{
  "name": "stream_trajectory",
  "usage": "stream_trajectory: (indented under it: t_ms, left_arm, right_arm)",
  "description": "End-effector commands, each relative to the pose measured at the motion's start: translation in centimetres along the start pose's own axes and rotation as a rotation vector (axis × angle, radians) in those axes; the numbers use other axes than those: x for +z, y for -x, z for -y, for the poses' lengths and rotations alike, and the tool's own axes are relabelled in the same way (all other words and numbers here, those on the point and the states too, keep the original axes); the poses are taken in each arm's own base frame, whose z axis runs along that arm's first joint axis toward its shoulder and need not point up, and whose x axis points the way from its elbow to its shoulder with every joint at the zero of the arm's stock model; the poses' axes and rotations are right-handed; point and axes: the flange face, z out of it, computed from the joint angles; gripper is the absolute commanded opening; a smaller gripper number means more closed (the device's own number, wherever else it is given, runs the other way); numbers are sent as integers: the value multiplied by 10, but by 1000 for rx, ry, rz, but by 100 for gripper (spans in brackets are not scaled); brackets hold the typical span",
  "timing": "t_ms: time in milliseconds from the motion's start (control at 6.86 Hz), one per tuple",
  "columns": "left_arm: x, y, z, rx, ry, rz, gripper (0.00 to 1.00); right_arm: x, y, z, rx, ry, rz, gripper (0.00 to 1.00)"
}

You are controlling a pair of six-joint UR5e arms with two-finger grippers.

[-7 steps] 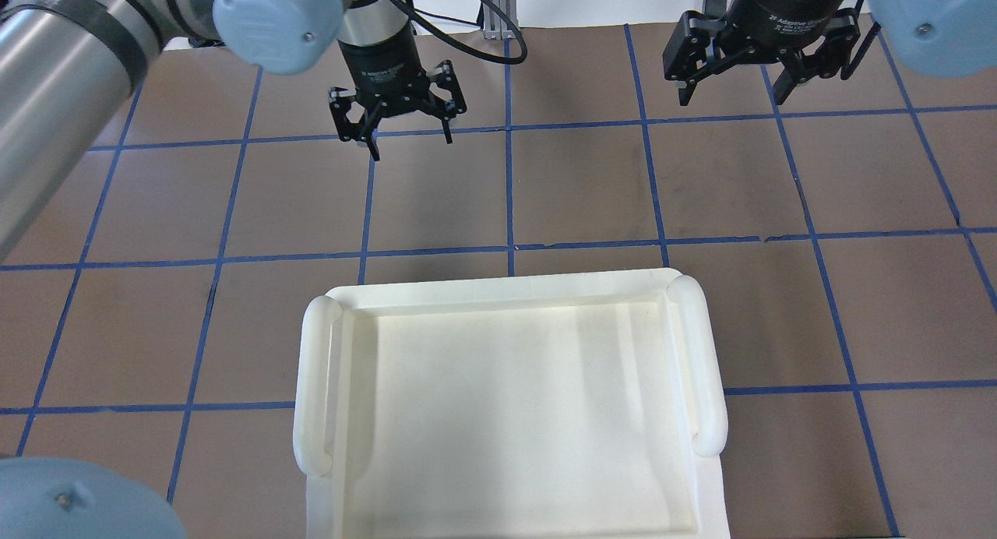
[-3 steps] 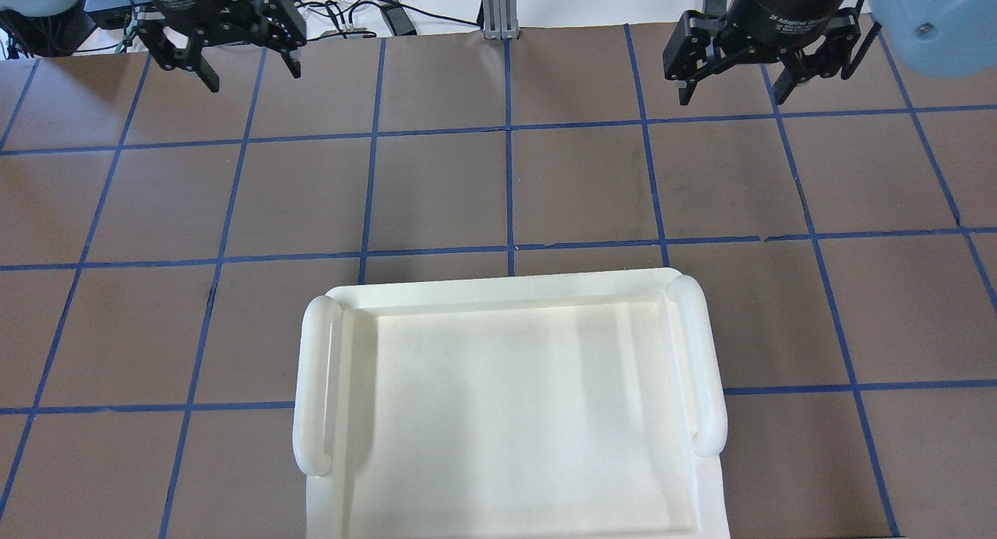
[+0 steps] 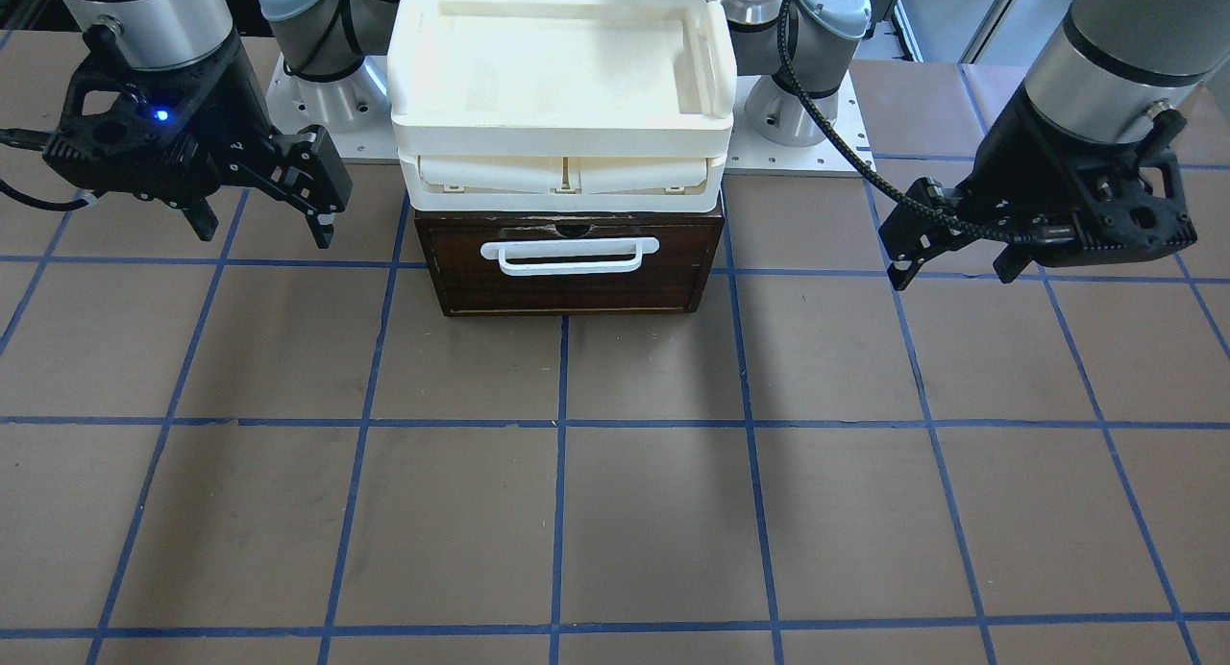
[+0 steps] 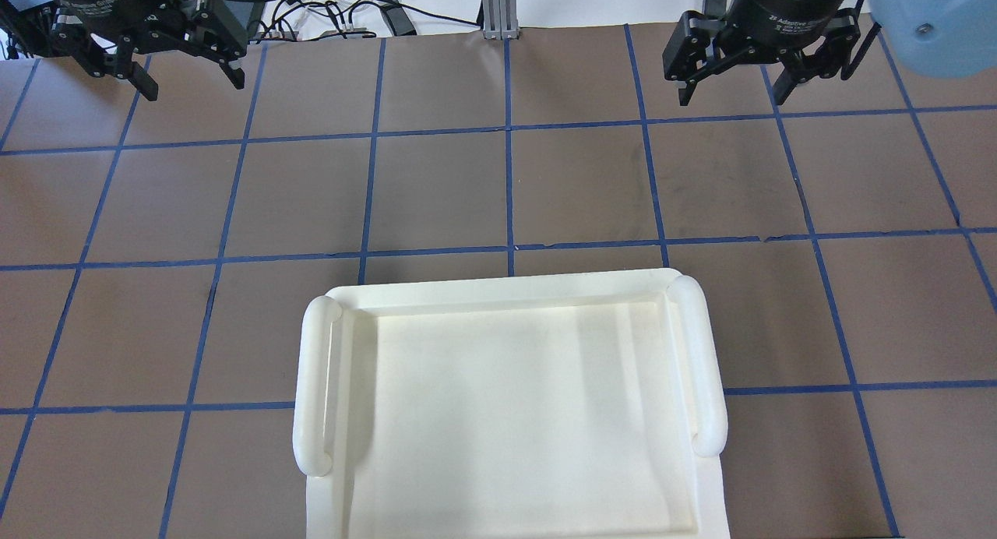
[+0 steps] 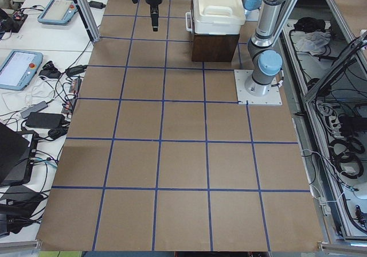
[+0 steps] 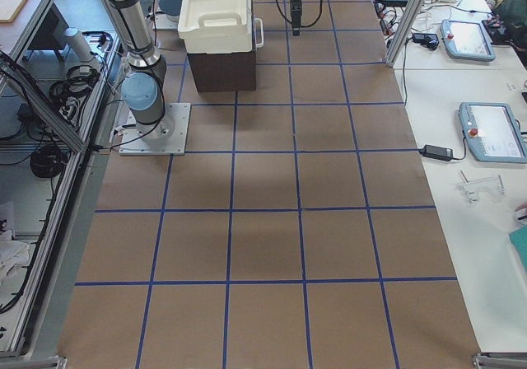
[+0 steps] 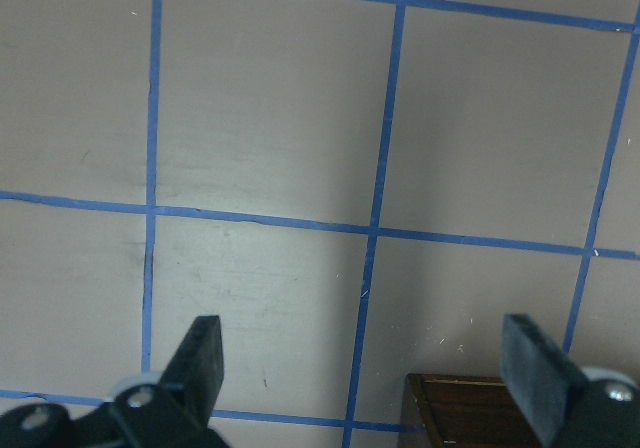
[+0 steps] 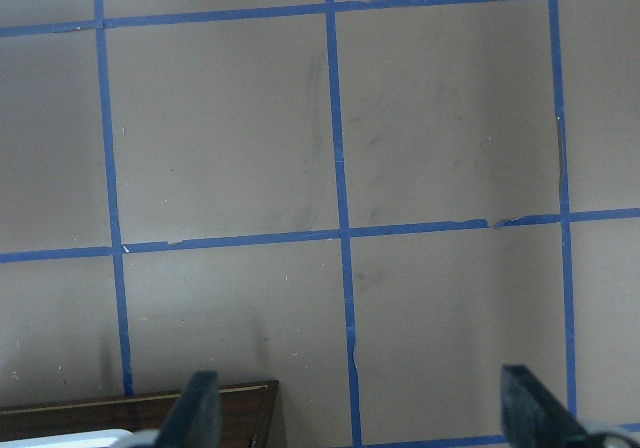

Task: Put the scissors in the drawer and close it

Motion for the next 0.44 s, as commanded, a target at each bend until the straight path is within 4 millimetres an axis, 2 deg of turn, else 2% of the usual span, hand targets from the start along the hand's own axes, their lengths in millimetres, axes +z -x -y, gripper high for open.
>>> stream_trajectory:
  t_ms: [0, 292]
  left_arm:
    - [5, 0, -8, -1, 13, 2, 100]
    - [8, 2, -8, -7, 15, 2, 100]
  right_arm:
    - [0, 0, 0, 0, 0, 0, 100]
    - [0, 0, 0, 0, 0, 0, 100]
